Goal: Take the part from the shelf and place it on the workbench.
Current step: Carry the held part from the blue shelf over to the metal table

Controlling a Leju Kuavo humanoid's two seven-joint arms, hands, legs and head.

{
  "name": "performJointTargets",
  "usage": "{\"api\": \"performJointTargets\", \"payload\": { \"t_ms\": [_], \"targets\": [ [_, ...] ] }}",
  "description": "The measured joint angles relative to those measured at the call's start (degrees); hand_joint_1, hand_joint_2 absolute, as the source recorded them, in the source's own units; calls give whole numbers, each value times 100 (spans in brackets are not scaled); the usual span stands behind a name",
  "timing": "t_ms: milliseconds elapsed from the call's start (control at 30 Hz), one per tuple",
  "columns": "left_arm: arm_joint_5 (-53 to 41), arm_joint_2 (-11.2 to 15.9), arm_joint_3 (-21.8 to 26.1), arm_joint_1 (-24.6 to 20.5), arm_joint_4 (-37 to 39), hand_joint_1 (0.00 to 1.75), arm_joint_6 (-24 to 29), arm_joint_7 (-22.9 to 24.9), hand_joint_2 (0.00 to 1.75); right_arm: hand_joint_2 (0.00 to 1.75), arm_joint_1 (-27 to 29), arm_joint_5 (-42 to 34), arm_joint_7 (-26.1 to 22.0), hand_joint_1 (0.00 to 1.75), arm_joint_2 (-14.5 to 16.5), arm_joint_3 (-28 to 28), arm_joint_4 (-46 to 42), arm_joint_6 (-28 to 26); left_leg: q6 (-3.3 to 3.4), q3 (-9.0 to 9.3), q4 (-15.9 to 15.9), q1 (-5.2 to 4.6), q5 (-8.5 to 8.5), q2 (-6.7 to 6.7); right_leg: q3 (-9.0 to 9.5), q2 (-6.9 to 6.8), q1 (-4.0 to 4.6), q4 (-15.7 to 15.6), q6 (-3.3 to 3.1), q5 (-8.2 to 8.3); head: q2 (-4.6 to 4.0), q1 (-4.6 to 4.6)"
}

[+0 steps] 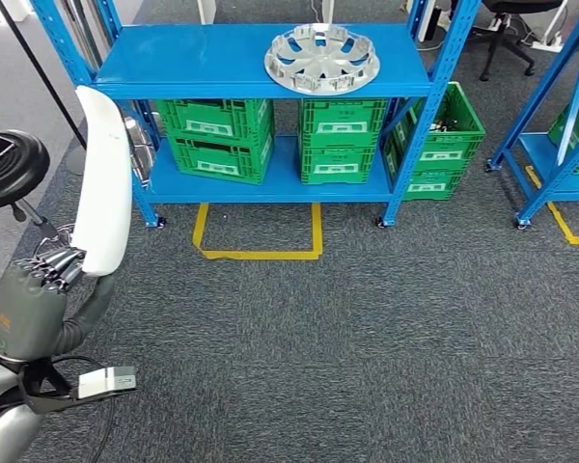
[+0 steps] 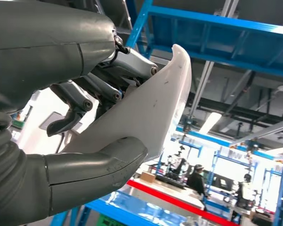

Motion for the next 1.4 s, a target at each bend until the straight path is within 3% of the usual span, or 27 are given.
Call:
{"api": "performJointTargets", "payload": {
  "t_ms": [33,167,367,500,533,600,667,700,733,833,900,933,1033,1100,1233,1400],
  "targets": [
    [-8,-13,-44,-83,3,175,-53,3,175,0,-5,-37,-16,0,0,-15,14,-13,10,-5,1,-9,6,0,2,1,-4,-7,7,22,0,-2],
    [-14,-70,-175,-308,11,175,-124,12,175,0,-10,-92,-38,0,0,-74,69,-33,68,-57,8,-37,45,12,30,23,-35,-45,140,105,0,-3],
    [-14,-101,-255,-406,14,175,-134,12,175,0,-11,-98,-38,0,2,-108,114,-35,94,-84,28,-60,56,15,5,23,-60,-63,221,137,0,-4],
    [-21,-141,-336,-531,28,175,-161,12,175,0,-12,-145,-34,0,14,-126,170,-62,218,-83,-54,-46,166,27,-22,21,-71,-73,368,151,0,-10],
    [-32,-160,-369,-579,36,175,-175,12,175,0,-13,-166,-31,0,14,-135,182,-80,248,-77,-118,-25,226,38,-74,25,-64,19,385,56,0,1],
    [-61,-204,-446,-665,62,175,-196,12,175,0,-15,-205,-26,0,10,-157,197,-135,267,-106,-192,3,312,59,-311,30,-73,545,405,-326,0,20],
    [-80,-239,-526,-701,94,175,-199,12,175,0,-15,-232,-23,0,5,-190,203,-191,241,-180,-192,11,351,66,-588,27,-106,1276,435,-684,0,26],
    [-79,-256,-559,-705,109,175,-199,12,175,0,-13,-240,-22,0,3,-207,203,-213,218,-212,-188,19,367,71,-635,25,-128,1458,457,-731,0,23],
    [-70,-269,-589,-712,122,175,-198,12,175,0,-11,-245,-21,0,2,-223,203,-233,191,-242,-180,34,383,75,-573,22,-151,1417,481,-671,0,22],
    [-17,-312,-643,-755,154,175,-196,8,175,0,-21,-260,-29,0,1,-245,209,-291,59,-337,-76,98,396,70,69,38,-227,350,577,-288,0,32],
    [1,-325,-667,-785,168,175,-195,-3,175,0,-37,-272,-40,0,8,-249,220,-326,-18,-389,10,95,370,55,285,75,-247,-34,550,-248,0,26],
    [4,-327,-681,-797,174,175,-196,-11,175,0,-39,-277,-43,0,13,-250,225,-339,-3,-398,22,84,366,47,290,89,-242,-32,504,-249,0,18],
    [4,-327,-722,-831,201,175,-223,-28,175,0,-31,-281,-43,0,13,-256,225,-350,198,-399,-9,79,461,38,291,82,-226,-23,406,-191,0,-4],
    [2,-324,-735,-862,221,175,-268,-29,175,0,-31,-281,-42,0,13,-257,225,-345,280,-405,-28,81,511,35,273,85,-203,-19,367,-167,0,-5],
    [-17,-321,-753,-910,251,175,-315,-29,175,0,-31,-269,-43,0,13,-265,230,-335,290,-421,-30,89,528,35,258,83,-196,-13,337,-156,0,-8],
    [-10,-310,-758,-913,272,175,-307,-8,175,0,-29,-253,-47,0,14,-281,243,-299,298,-458,13,72,501,35,254,77,-207,-29,360,-151,0,-18]
  ]
}}
